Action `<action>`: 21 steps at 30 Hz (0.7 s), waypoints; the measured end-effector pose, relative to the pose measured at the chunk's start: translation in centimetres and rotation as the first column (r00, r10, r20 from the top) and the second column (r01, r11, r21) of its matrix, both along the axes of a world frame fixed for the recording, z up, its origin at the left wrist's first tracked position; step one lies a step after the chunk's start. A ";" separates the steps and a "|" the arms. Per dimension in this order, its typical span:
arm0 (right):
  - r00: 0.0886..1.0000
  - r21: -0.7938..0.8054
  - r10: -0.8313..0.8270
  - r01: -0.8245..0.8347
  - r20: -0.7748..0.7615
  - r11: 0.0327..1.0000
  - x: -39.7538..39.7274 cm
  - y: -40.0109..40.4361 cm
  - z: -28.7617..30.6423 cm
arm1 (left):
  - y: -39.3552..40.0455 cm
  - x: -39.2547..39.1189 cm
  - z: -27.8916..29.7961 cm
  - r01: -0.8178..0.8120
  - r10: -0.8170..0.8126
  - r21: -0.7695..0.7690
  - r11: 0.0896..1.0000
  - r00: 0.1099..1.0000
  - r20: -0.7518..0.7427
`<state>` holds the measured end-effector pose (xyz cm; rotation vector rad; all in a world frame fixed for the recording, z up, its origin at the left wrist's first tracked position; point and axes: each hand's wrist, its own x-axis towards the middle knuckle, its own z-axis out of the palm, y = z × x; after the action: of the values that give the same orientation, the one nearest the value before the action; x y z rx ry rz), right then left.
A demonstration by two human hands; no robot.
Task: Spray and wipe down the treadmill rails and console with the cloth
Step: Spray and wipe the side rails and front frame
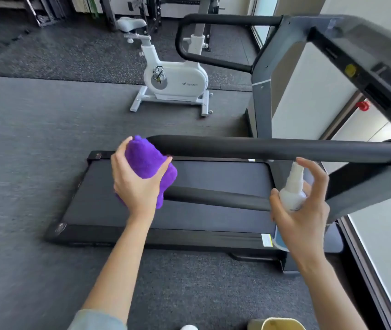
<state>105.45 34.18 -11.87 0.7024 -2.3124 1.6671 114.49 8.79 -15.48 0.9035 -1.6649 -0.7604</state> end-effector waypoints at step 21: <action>0.995 0.064 0.071 -0.075 0.063 0.995 -0.5 2.4 -2.6 | 2.7 -5.7 -4.7 -0.395 0.525 0.489 0.778 0.836 -0.160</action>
<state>104.93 36.58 -14.51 0.7695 -2.4217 1.6709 108.74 11.45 -20.19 1.3876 -0.9515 -0.8807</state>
